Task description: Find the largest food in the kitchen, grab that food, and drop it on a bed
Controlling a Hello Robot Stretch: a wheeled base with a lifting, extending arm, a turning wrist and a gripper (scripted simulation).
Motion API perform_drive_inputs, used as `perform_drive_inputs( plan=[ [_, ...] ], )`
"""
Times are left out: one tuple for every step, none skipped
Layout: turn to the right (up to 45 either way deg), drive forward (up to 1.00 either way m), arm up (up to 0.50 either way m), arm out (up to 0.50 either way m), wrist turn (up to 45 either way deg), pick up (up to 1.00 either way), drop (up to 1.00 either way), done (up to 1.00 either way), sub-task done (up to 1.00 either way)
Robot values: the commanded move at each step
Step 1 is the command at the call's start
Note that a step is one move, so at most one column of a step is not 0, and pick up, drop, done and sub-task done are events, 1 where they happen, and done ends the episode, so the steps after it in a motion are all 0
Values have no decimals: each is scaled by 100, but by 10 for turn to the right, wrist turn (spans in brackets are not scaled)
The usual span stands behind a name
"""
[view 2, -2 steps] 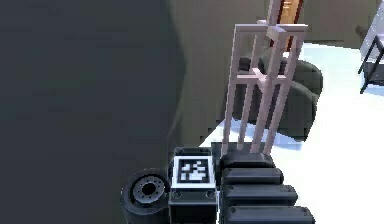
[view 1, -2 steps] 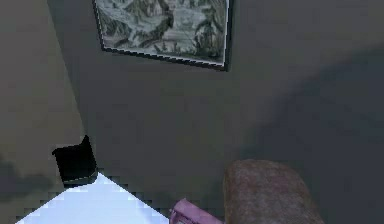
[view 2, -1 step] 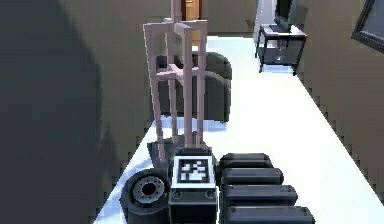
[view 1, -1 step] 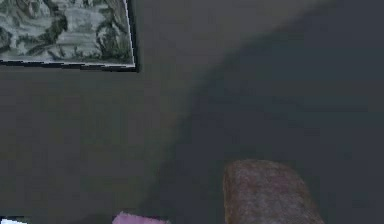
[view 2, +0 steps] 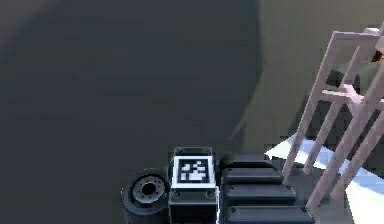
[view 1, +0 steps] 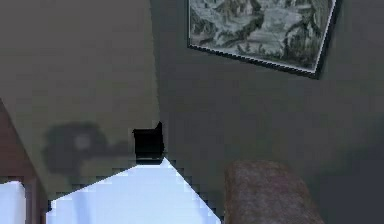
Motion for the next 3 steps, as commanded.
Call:
perform_drive_inputs(
  plan=[
    [-450,0,0,0,0,0,0,0,0],
    [-330,0,0,0,0,0,0,0,0],
    [450,0,0,0,0,0,0,0,0]
  ],
)
